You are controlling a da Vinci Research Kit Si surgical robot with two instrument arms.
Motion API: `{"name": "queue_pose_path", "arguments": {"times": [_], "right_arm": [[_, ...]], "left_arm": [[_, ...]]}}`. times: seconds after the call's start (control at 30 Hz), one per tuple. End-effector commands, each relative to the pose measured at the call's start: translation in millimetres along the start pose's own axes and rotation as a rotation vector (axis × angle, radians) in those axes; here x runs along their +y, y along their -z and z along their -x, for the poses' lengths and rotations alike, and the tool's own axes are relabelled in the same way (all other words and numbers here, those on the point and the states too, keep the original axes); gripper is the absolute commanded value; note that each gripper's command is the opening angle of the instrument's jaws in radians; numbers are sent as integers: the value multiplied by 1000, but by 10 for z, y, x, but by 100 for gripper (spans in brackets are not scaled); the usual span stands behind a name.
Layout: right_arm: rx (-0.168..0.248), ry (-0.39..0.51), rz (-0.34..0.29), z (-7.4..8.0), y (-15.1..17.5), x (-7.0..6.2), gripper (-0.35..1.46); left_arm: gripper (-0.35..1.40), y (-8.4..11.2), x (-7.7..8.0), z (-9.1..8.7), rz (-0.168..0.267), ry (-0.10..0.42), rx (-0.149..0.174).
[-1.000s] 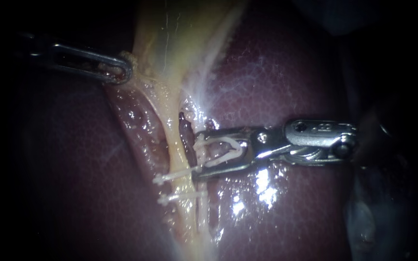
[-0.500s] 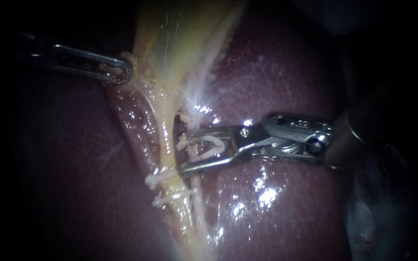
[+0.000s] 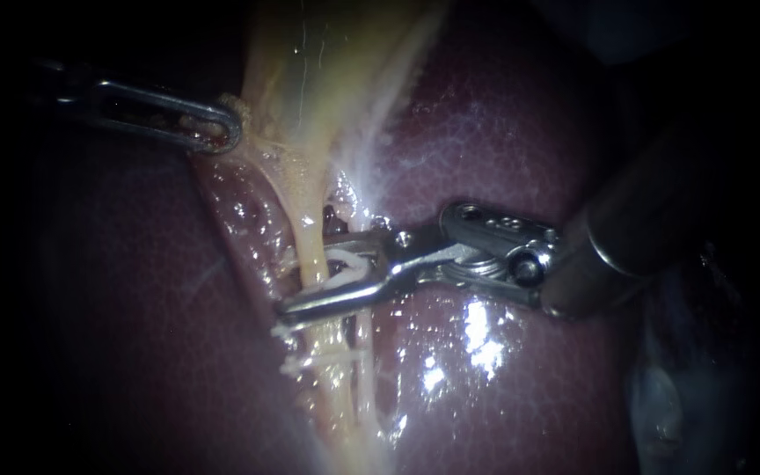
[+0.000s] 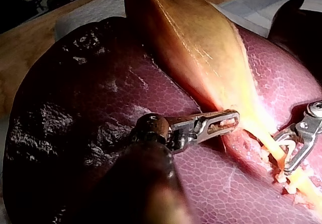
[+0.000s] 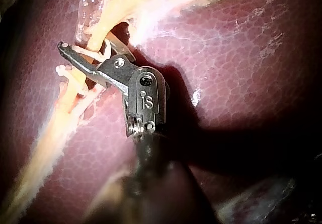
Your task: Clipping third clip left tube
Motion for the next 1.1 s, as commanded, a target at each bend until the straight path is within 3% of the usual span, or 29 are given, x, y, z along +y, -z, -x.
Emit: {"name": "queue_pose_path", "arguments": {"times": [0.03,0.33,0.77,0.97,1.1], "right_arm": [[9,0,-3,-5,0,-3,47],[75,-15,-32,-39,-1,-22,46],[94,-37,-18,-47,-1,-21,34],[93,-43,-20,-46,3,-22,10],[78,-53,-55,-45,5,-23,-35]], "left_arm": [[-35,0,0,0,0,0,0],[-35,0,0,0,0,0,0],[-35,-1,0,0,0,0,0],[-35,-1,0,0,0,0,0],[-35,-1,0,0,0,0,0]]}}
